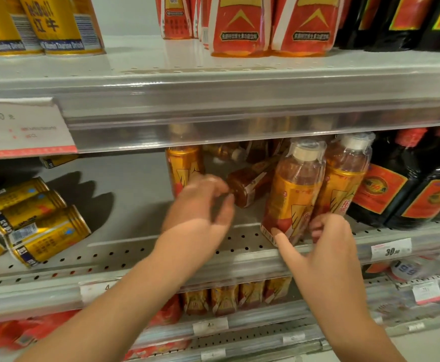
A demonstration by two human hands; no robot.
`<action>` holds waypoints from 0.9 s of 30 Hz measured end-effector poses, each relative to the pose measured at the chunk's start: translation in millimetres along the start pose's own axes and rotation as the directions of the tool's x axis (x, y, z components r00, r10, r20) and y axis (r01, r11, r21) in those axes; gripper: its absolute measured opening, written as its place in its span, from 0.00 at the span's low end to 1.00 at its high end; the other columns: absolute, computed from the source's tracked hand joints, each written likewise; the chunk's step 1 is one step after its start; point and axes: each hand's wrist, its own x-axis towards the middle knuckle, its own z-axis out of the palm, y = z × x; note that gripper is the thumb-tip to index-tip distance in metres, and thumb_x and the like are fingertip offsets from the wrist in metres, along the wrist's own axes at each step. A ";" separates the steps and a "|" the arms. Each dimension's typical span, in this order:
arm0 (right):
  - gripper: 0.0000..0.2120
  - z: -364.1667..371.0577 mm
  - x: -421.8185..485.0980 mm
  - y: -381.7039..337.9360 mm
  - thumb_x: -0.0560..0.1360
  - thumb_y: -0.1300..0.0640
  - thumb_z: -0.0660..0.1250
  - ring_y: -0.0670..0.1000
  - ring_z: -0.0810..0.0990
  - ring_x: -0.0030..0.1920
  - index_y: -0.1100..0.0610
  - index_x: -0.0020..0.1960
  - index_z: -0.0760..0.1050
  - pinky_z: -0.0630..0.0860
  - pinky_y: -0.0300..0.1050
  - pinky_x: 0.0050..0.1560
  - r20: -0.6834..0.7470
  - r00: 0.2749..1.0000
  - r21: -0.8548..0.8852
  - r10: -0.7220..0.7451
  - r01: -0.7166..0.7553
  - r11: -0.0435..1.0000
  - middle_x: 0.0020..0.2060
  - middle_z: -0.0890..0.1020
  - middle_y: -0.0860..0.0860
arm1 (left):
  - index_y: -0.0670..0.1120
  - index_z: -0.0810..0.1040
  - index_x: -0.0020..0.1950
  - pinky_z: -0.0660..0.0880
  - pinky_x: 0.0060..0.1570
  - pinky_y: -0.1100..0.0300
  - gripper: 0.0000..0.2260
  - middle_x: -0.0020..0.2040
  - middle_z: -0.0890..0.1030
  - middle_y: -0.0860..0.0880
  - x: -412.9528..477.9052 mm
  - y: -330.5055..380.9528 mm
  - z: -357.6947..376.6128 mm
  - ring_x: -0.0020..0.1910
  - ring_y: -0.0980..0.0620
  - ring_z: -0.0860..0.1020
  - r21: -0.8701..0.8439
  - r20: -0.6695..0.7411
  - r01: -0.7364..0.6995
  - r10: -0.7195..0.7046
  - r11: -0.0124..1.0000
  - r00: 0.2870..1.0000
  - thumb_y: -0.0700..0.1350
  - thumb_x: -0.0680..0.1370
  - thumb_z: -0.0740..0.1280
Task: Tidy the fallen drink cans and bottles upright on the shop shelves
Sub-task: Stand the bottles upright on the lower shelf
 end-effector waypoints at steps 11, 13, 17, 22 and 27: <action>0.11 3.9 -39.7 0.4 0.77 0.49 0.65 0.47 0.76 0.48 0.50 0.38 0.68 0.69 0.39 0.51 0.122 0.933 0.256 -0.340 0.301 0.919 0.41 0.75 0.41 | 0.54 0.67 0.78 0.67 0.68 0.51 0.24 0.73 0.73 0.51 49.7 7.8 49.0 0.70 0.46 0.67 0.361 0.155 -0.261 0.218 0.896 0.964 0.47 0.81 0.65; 0.11 5.3 -42.5 -7.3 0.76 0.48 0.64 0.46 0.77 0.50 0.50 0.38 0.68 0.68 0.38 0.53 0.135 0.925 0.302 -0.356 0.303 0.904 0.42 0.75 0.40 | 0.56 0.68 0.77 0.64 0.70 0.56 0.23 0.72 0.73 0.53 38.6 2.5 38.0 0.71 0.49 0.66 0.354 0.136 -0.205 0.167 0.912 0.977 0.49 0.81 0.65; 0.09 8.6 -40.3 -30.2 0.77 0.43 0.62 0.45 0.76 0.56 0.45 0.42 0.70 0.69 0.35 0.53 0.203 0.919 0.368 -0.339 0.249 0.896 0.47 0.75 0.38 | 0.56 0.70 0.74 0.65 0.70 0.54 0.22 0.72 0.72 0.54 -0.1 -10.6 -0.9 0.70 0.50 0.65 0.346 0.162 -0.128 0.075 0.929 0.984 0.52 0.80 0.66; 0.08 24.1 -21.3 -63.4 0.76 0.37 0.59 0.39 0.74 0.55 0.39 0.51 0.69 0.70 0.32 0.50 0.228 0.926 0.429 -0.301 0.182 0.885 0.48 0.73 0.35 | 0.58 0.70 0.65 0.72 0.55 0.57 0.22 0.57 0.73 0.57 -37.3 -26.8 -51.2 0.57 0.55 0.71 0.399 0.108 -0.073 0.032 0.914 0.994 0.65 0.74 0.60; 0.20 53.9 10.9 -81.5 0.75 0.40 0.61 0.40 0.76 0.57 0.43 0.65 0.69 0.73 0.38 0.54 0.142 0.974 0.470 -0.175 0.089 0.878 0.57 0.75 0.42 | 0.58 0.70 0.68 0.70 0.58 0.55 0.33 0.57 0.73 0.55 -18.6 -35.8 -62.2 0.56 0.53 0.71 0.522 0.214 -0.088 -0.030 0.848 0.976 0.76 0.71 0.58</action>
